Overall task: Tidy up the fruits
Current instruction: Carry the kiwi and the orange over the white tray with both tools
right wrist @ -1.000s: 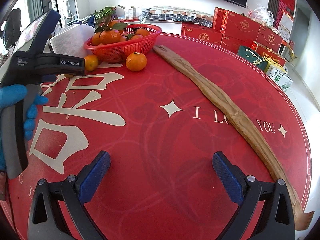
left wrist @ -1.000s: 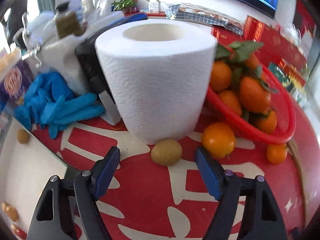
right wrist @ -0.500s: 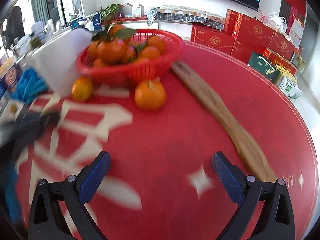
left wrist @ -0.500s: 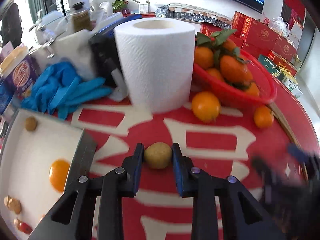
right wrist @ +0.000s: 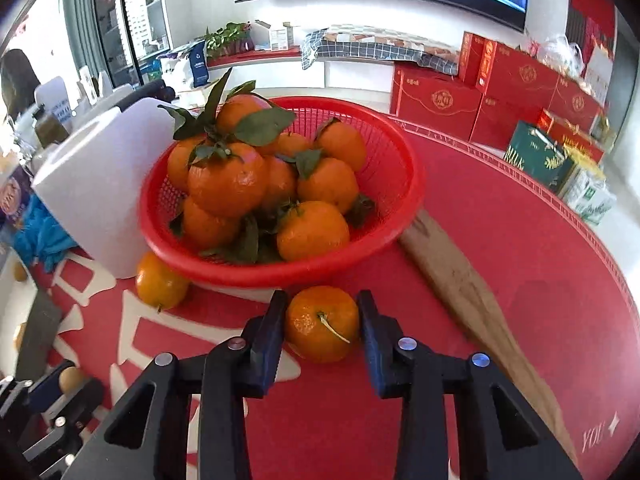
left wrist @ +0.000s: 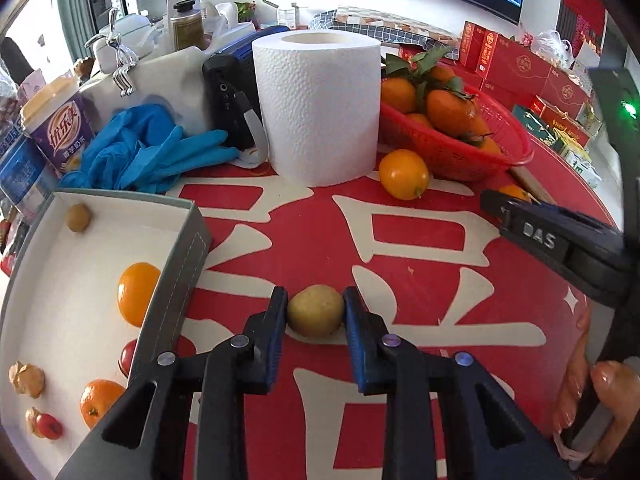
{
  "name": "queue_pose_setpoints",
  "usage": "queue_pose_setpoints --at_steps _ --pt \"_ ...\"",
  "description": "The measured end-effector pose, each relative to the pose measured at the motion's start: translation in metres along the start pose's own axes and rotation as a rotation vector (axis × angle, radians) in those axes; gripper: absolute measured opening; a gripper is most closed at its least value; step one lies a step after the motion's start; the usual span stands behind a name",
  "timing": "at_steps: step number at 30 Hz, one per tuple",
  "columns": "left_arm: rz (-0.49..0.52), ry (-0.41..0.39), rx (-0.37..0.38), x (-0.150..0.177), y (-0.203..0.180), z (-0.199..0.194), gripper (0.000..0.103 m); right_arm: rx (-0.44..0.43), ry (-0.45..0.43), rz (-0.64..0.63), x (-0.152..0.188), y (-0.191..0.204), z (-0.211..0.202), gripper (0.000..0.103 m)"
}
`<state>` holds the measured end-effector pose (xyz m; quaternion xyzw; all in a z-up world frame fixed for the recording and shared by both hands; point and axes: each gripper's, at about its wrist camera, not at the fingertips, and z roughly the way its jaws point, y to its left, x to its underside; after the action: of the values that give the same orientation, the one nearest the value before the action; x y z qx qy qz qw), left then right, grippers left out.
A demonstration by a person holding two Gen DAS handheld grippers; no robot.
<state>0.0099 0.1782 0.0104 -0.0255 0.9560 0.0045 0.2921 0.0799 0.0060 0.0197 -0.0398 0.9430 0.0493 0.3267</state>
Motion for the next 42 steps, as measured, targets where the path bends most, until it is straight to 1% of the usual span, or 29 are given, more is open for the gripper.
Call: queue_pose_setpoints --at_steps 2,5,10,15,20,24,29,34,42 --pt "0.001 0.005 0.009 -0.001 0.0 -0.001 0.031 -0.031 0.015 0.012 0.007 -0.004 -0.007 0.036" --pt "0.005 0.01 0.035 0.007 0.001 -0.009 0.031 -0.07 0.035 0.013 0.017 -0.007 -0.02 0.036" --pt "0.023 -0.022 0.073 0.017 0.002 -0.036 0.031 -0.12 0.046 -0.009 0.032 -0.009 -0.049 0.036" --pt "0.047 -0.075 0.073 0.024 0.013 -0.067 0.031 -0.157 0.042 -0.041 0.041 0.003 -0.075 0.036" --pt "0.053 -0.122 0.048 0.028 0.027 -0.092 0.031 -0.197 0.044 -0.077 0.041 0.02 -0.092 0.036" --pt "0.038 -0.137 0.024 0.031 0.054 -0.104 0.031 -0.245 0.054 -0.107 0.04 0.046 -0.104 0.036" --pt "-0.019 -0.159 -0.046 0.034 0.101 -0.11 0.031 -0.29 0.064 -0.16 0.039 0.087 -0.111 0.036" --pt "-0.105 -0.138 -0.086 0.04 0.149 -0.103 0.031 -0.337 0.088 -0.235 0.037 0.143 -0.107 0.036" --pt "-0.198 -0.086 -0.099 0.059 0.187 -0.076 0.031 -0.396 0.138 -0.319 0.04 0.213 -0.087 0.036"
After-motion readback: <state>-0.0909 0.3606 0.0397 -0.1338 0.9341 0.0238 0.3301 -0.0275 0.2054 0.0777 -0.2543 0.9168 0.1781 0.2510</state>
